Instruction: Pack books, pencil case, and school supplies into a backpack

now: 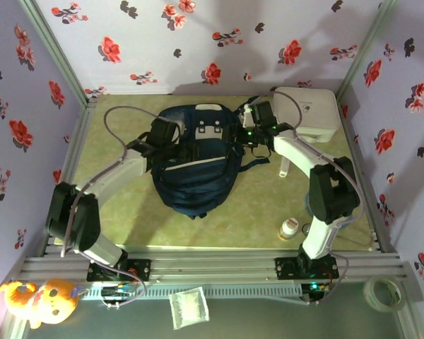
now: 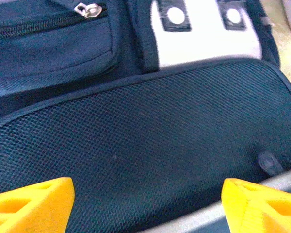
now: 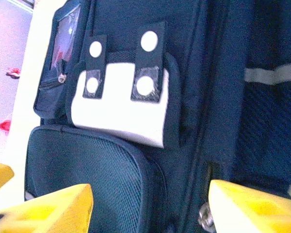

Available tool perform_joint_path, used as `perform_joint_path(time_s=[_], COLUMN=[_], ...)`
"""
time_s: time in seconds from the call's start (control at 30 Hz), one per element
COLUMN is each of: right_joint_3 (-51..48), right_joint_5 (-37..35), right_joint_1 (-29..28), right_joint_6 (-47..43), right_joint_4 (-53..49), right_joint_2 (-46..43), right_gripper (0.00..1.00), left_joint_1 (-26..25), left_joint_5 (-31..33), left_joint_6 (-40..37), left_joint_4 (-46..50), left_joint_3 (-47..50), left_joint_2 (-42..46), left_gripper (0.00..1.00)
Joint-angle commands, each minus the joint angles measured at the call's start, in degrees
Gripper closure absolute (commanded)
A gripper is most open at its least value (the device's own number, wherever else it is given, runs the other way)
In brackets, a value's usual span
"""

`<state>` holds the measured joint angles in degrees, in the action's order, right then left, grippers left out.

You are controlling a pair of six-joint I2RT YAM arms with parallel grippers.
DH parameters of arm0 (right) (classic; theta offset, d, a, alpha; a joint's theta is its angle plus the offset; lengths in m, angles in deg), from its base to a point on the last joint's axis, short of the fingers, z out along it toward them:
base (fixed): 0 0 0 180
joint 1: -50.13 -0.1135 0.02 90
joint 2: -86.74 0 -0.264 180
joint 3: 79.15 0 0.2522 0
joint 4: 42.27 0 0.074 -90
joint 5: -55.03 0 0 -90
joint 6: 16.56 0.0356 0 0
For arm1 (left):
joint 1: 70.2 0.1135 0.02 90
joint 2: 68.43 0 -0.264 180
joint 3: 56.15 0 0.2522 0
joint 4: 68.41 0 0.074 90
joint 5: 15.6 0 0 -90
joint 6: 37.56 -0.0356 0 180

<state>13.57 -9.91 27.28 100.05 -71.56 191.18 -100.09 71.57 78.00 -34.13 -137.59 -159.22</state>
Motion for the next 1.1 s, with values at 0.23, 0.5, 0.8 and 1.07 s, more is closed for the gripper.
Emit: perform_joint_path(time_s=[0.23, 0.5, 0.8, 1.07], right_joint_3=[3.9, -5.2, -5.6, -8.1], right_joint_5=[13.0, 15.2, 14.2, 7.1], right_joint_1=[-1.6, -2.5, -5.3, -7.9], right_joint_6=[-4.9, -12.5, -21.7, -24.7], right_joint_4=[-4.0, -5.9, -12.3, -10.3], right_joint_2=[6.0, -0.6, -2.1, -5.1], right_gripper=[0.37, 0.32, 0.40, 0.57], left_joint_1=[1.6, 3.9, 4.0, 2.7], left_joint_5=[-3.6, -3.2, -3.8, -6.9], left_joint_6=[7.9, 4.6, 1.6, 1.5], left_joint_4=[-0.3, 4.9, 10.3, 9.2], left_joint_3=[-11.8, -17.4, -24.2, -26.9], left_joint_2=[-12.0, -19.6, -24.7, -23.5], left_gripper=[0.25, 0.28, 0.27, 0.28])
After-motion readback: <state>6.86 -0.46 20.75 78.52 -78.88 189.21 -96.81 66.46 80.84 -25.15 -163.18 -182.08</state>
